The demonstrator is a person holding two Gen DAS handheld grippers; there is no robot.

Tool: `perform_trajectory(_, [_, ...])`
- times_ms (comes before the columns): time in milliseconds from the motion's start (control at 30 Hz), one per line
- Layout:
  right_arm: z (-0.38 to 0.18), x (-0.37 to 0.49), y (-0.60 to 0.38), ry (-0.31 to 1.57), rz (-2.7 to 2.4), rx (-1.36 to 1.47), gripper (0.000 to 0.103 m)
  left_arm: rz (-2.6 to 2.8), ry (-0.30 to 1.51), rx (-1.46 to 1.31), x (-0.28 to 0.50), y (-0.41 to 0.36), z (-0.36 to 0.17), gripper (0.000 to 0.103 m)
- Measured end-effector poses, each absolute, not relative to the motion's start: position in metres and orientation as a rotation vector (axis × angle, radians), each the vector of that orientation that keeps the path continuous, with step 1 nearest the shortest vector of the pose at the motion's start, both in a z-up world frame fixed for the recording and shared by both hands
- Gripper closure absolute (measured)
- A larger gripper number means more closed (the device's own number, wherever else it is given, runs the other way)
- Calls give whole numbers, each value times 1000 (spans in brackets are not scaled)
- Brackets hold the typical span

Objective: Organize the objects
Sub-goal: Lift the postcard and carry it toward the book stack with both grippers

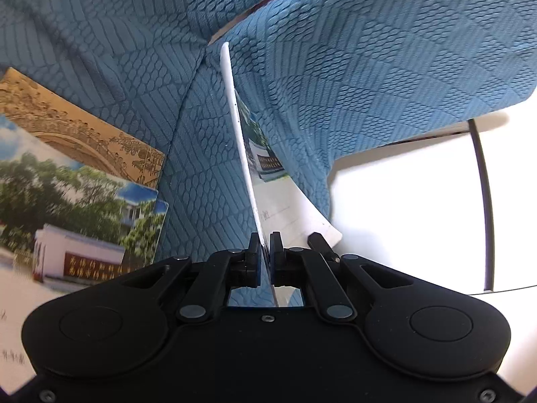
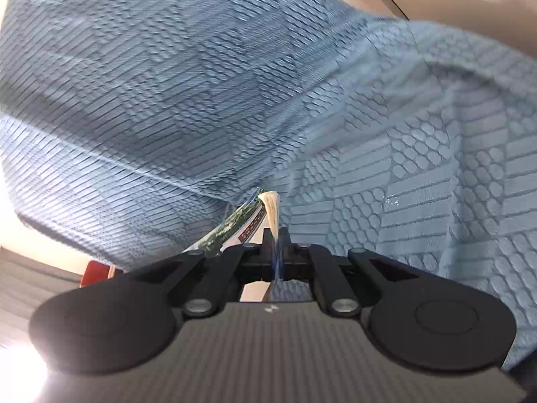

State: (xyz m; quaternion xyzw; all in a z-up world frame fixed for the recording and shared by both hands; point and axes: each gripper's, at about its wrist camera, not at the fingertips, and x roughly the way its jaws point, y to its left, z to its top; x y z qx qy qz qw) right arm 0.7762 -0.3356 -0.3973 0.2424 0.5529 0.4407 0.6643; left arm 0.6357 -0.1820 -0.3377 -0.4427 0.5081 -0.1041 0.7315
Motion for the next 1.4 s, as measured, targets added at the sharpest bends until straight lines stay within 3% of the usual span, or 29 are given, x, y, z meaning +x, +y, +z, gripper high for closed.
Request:
perform_trajectory(833, [-252,691,-362,1028,1114,366,98,-272,1047,-848,586,-138,-202,100])
perform_trajectory(1400, [-264,605,-354,993,1187,243,98,-186,1027,-780,525,-80,-214,99])
